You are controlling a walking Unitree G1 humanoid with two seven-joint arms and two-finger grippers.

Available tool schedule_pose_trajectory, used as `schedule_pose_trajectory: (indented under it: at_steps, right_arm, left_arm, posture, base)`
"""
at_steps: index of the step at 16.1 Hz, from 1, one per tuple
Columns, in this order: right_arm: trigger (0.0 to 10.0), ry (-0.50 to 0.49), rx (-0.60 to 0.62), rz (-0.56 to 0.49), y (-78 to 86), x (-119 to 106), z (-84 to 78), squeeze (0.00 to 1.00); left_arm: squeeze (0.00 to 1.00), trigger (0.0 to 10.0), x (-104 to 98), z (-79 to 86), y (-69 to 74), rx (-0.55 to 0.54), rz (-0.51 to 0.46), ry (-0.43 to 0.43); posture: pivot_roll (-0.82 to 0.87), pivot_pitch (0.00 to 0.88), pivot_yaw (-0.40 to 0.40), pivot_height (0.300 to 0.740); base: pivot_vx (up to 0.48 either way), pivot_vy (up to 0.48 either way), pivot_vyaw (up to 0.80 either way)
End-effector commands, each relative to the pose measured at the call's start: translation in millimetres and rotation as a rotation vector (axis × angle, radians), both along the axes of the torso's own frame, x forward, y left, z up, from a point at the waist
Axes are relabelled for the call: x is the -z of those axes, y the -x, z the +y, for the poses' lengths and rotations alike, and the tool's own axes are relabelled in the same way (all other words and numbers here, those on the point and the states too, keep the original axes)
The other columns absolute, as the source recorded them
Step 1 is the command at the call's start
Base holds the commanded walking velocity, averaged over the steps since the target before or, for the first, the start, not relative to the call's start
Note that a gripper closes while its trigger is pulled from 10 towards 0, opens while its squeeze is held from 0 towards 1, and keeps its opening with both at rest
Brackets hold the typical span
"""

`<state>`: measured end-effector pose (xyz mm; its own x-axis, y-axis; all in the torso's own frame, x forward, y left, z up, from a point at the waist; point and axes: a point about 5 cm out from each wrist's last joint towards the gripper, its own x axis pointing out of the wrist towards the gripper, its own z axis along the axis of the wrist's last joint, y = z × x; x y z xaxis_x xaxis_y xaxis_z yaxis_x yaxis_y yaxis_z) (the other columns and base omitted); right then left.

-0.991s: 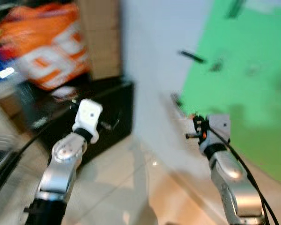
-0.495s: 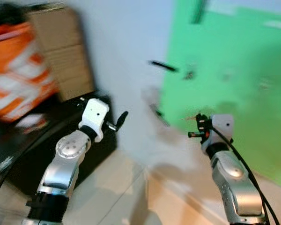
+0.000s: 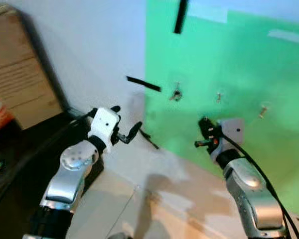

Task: Hang keys on a hook

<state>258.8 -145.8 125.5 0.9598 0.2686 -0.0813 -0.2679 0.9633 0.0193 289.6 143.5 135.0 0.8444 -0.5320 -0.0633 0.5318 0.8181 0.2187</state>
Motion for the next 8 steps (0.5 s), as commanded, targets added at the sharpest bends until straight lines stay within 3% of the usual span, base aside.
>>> schedule_pose_trajectory:
  at_steps: [1, 4, 8]
  right_arm:
    - [10.0, 0.004, 0.033, -0.021, -0.1, -5, -13.8, 0.00]
    - [10.0, 0.001, 0.013, -0.046, -5.8, -10, -17.8, 0.00]
    - [10.0, -0.065, -0.003, -0.088, -11.5, -25, -22.0, 0.00]
  left_arm:
    - [0.00, 10.0, -5, -6.5, 3.1, 0.054, -0.016, 0.023]
    - [0.00, 10.0, -9, -3.7, 7.1, 0.131, -0.005, 0.036]
    - [0.00, 10.0, -13, -8.2, 15.3, 0.319, 0.094, 0.085]
  posture:
    - [-0.06, 0.000, -0.013, 0.740]
    - [-0.05, 0.000, -0.023, 0.740]
    - [-0.05, 0.000, -0.020, 0.740]
  base:
    - [0.000, 0.000, 0.00]
    - [0.000, 0.000, 0.00]
    - [0.000, 0.000, 0.00]
